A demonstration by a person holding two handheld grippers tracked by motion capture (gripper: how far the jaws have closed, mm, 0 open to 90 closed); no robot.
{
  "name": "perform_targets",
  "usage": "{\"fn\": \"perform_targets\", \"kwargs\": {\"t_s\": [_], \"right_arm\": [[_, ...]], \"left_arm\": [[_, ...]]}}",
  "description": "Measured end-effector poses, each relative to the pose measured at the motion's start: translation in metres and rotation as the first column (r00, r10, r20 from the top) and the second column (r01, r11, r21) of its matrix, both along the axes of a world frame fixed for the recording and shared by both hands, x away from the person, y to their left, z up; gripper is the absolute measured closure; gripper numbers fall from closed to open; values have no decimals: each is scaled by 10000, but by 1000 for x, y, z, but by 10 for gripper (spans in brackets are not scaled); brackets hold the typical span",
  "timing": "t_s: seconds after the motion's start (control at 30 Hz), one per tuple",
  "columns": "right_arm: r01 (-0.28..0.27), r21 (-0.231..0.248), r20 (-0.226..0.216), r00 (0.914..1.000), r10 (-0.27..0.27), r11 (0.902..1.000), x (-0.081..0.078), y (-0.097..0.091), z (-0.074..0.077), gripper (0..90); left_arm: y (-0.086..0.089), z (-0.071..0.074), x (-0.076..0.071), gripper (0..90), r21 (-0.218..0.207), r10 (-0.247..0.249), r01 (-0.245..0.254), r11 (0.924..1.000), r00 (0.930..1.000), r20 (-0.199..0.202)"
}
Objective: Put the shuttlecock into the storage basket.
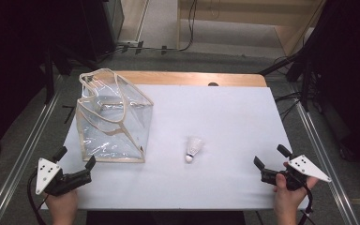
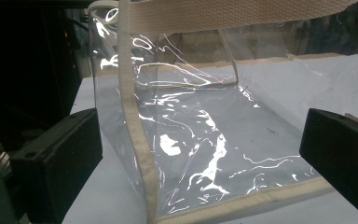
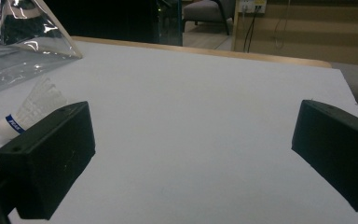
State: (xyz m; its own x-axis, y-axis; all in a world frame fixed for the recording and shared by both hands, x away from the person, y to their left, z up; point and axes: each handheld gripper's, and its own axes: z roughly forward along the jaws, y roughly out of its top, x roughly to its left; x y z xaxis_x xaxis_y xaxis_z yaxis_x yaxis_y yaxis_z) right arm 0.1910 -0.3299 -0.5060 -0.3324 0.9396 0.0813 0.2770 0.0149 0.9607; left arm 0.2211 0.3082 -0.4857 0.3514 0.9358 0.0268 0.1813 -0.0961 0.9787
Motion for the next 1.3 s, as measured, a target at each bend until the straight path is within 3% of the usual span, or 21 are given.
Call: {"fn": "perform_targets", "kwargs": {"t_s": [0.27, 0.8, 1.3], "right_arm": [[-178, -44, 74, 9998, 179, 9998, -2, 10, 10, 0], [-1168, -263, 366, 9924, 1177, 9928, -2, 37, 25, 0], [-2022, -474, 72, 9792, 2027, 9782, 3, 61, 26, 0]], "left_arm": [[0, 0, 0, 0, -34, -12, 12, 10000, 10000, -7], [0, 0, 0, 0, -4, -23, 23, 10000, 10000, -4], [-2, 0, 0, 0, 72, -11, 11, 10000, 10000, 0]]}}
